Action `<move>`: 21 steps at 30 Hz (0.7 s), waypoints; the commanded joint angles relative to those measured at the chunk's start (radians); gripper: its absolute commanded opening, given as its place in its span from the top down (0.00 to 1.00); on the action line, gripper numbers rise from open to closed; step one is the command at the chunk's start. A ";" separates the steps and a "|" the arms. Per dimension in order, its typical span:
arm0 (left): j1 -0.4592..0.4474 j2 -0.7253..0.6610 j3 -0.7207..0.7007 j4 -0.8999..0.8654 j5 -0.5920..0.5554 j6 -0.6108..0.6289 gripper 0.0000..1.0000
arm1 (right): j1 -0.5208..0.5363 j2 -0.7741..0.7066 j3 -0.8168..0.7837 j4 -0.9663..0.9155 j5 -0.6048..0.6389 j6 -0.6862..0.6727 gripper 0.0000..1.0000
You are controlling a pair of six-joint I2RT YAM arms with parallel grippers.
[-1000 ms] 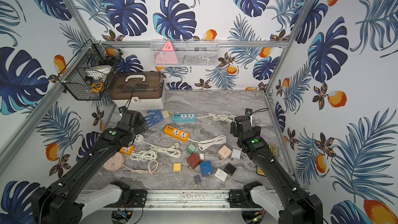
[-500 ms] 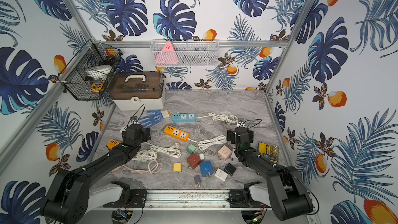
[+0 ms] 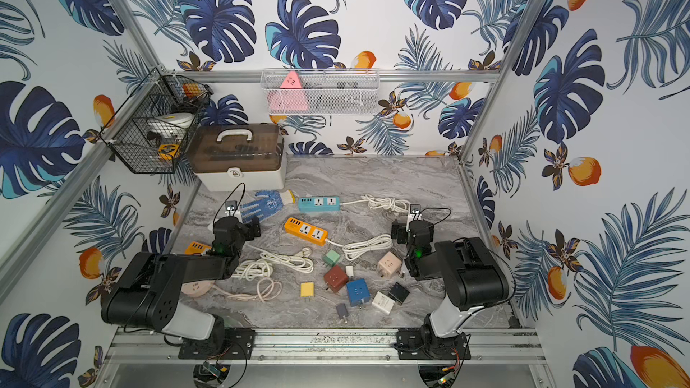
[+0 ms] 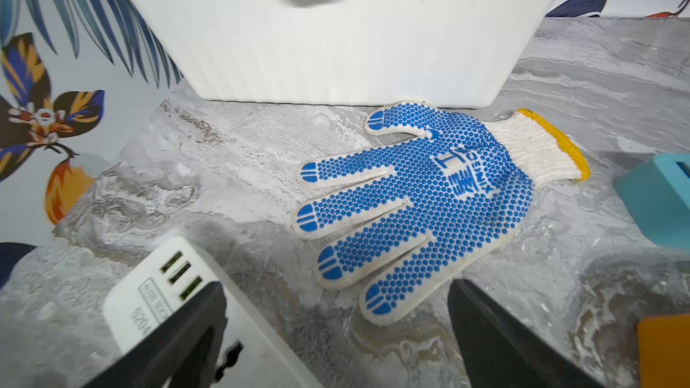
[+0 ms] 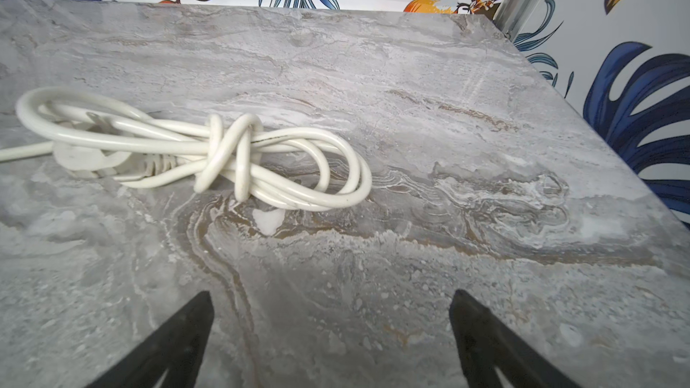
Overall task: Pull the plug off the socket
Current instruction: Reset both arms
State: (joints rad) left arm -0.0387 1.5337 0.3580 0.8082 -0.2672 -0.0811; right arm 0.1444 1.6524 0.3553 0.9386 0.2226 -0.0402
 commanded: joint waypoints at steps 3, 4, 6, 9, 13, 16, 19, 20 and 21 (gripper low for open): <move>0.002 0.056 -0.068 0.277 0.027 -0.001 0.01 | -0.003 0.011 -0.031 0.180 -0.003 0.018 0.00; 0.002 0.085 -0.086 0.336 0.019 -0.005 0.01 | -0.003 0.004 -0.036 0.172 0.006 0.025 0.00; 0.002 0.100 -0.080 0.352 0.032 -0.002 0.01 | -0.005 -0.009 -0.035 0.147 0.013 0.036 0.00; 0.000 0.103 0.014 0.169 0.108 0.039 0.01 | -0.006 0.010 -0.002 0.116 -0.029 0.016 0.00; -0.004 0.098 0.018 0.158 0.111 0.040 0.01 | -0.015 0.012 0.072 -0.031 -0.084 0.008 0.00; -0.004 0.099 0.018 0.161 0.109 0.040 0.01 | -0.027 0.012 0.077 -0.039 -0.100 0.013 0.00; -0.006 0.095 0.010 0.170 0.109 0.041 0.01 | -0.028 0.011 0.077 -0.043 -0.100 0.015 0.00; -0.006 0.095 0.013 0.168 0.109 0.043 0.01 | -0.028 0.008 0.073 -0.036 -0.099 0.016 0.00; -0.006 0.095 0.012 0.167 0.108 0.043 0.01 | -0.028 0.005 0.068 -0.031 -0.089 0.013 0.00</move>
State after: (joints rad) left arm -0.0448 1.6329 0.3687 0.9710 -0.1623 -0.0509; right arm 0.1165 1.6627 0.4263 0.9180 0.1398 -0.0193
